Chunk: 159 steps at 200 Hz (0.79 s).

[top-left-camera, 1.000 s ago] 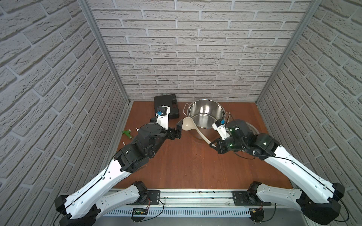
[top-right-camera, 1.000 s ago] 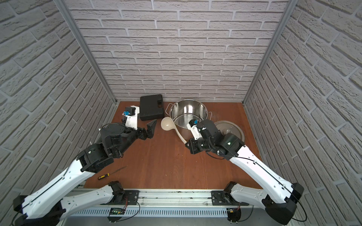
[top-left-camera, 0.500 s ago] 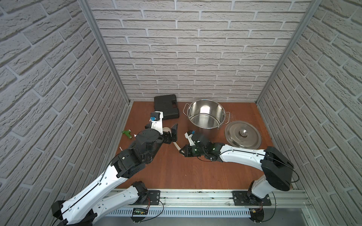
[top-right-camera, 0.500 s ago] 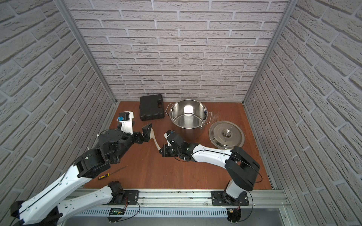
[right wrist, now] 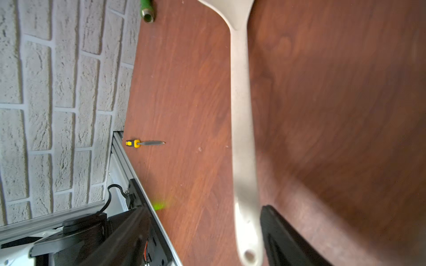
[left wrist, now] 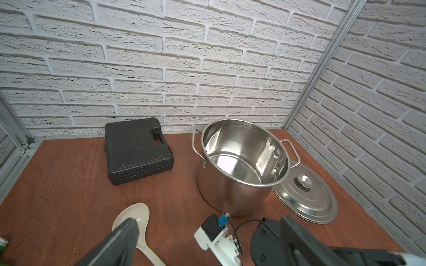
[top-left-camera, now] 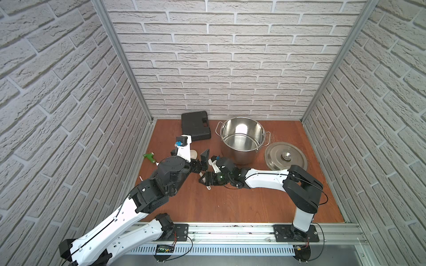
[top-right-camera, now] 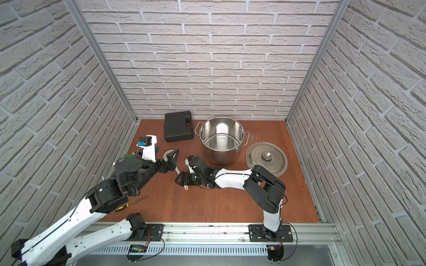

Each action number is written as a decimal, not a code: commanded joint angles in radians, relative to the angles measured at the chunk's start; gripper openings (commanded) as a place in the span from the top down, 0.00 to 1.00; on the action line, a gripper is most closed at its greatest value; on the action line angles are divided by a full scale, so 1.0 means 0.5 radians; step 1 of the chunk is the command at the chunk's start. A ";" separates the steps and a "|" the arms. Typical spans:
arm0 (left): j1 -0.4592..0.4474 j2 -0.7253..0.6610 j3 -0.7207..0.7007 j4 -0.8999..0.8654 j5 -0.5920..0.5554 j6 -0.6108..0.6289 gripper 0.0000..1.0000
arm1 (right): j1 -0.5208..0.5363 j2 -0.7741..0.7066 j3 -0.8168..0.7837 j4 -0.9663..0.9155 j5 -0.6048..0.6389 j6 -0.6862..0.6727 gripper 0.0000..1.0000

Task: Stir the soup with a spoon
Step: Place the spoon at the center of the board, then reset both arms

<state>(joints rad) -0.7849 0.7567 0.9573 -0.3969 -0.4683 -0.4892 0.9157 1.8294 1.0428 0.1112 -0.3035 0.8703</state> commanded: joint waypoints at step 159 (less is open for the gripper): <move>0.380 0.167 -0.369 0.315 -0.603 0.777 0.02 | -0.850 -1.486 -0.049 -0.759 1.632 -1.423 0.02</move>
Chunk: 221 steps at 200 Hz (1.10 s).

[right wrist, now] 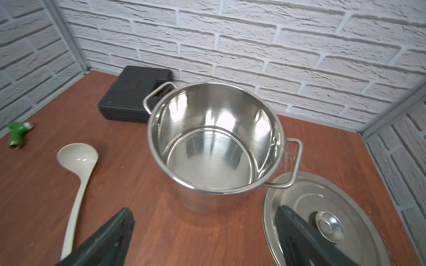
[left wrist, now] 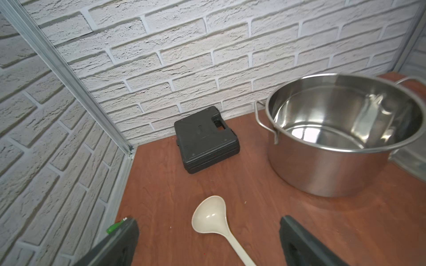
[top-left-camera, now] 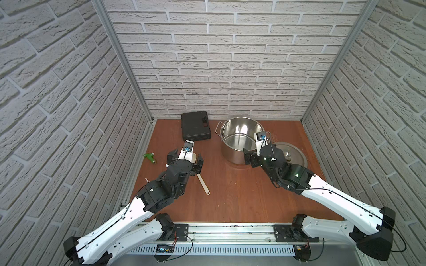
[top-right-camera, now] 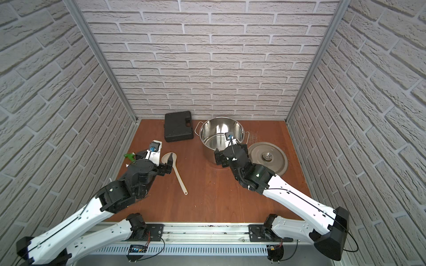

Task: Stir the soup with a spoon
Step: Reset both arms

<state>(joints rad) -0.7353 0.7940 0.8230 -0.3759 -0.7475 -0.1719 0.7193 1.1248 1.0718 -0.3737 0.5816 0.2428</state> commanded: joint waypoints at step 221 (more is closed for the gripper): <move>1.595 1.520 -0.902 2.565 1.112 0.234 0.02 | -1.430 0.843 -1.362 2.541 -0.979 -0.514 0.01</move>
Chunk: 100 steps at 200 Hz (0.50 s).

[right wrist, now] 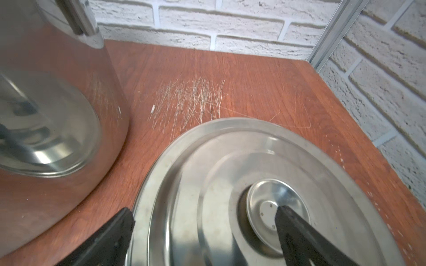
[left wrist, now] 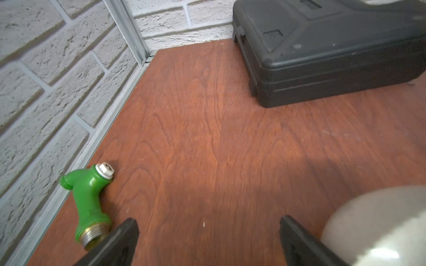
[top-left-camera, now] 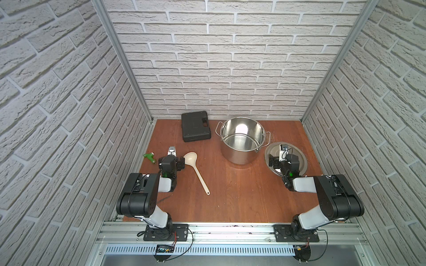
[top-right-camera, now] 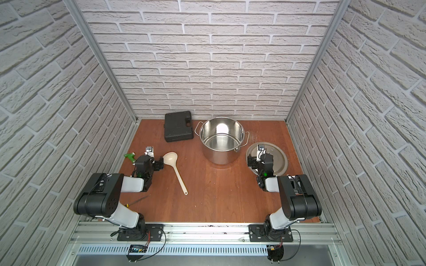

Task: Stir the soup with a spoon
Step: Reset both arms

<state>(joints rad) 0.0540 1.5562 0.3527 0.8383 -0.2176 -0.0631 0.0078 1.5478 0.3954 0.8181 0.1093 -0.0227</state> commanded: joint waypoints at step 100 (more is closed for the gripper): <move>-0.008 -0.007 0.033 0.153 0.018 0.037 0.02 | -0.007 -0.043 -0.005 0.094 -0.035 0.012 0.01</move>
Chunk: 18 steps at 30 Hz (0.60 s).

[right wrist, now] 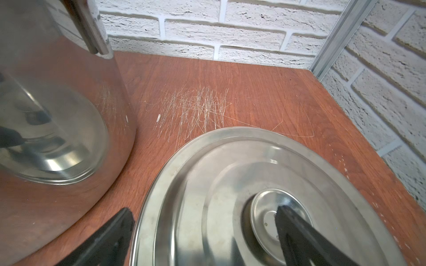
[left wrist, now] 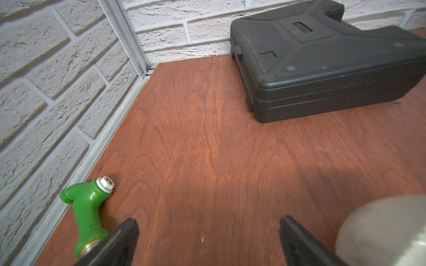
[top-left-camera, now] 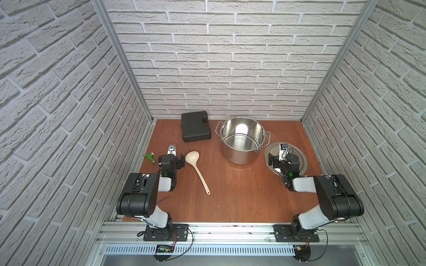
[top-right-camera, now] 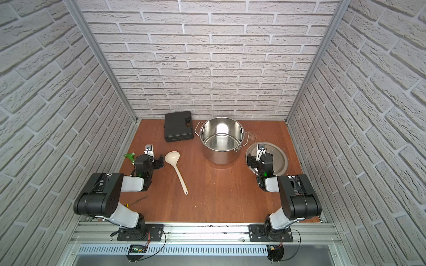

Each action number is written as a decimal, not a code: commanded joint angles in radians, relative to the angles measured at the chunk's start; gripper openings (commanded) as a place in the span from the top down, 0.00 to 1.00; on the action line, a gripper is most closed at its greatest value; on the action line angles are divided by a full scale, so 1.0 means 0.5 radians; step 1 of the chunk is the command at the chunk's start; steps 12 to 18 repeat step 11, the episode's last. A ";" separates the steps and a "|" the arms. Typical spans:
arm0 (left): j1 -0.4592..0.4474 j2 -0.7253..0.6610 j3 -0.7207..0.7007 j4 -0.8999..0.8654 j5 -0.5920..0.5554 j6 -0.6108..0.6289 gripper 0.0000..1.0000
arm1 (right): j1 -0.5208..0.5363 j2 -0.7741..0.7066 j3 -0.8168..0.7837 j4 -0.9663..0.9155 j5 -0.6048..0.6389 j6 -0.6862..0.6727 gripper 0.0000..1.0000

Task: Stir the soup with a spoon
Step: Reset both arms

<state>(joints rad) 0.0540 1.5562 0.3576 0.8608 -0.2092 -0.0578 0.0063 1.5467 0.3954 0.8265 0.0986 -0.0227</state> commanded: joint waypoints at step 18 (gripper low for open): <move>-0.005 -0.003 0.043 0.074 0.095 0.057 0.02 | -0.003 -0.041 -0.005 0.074 -0.013 0.012 0.01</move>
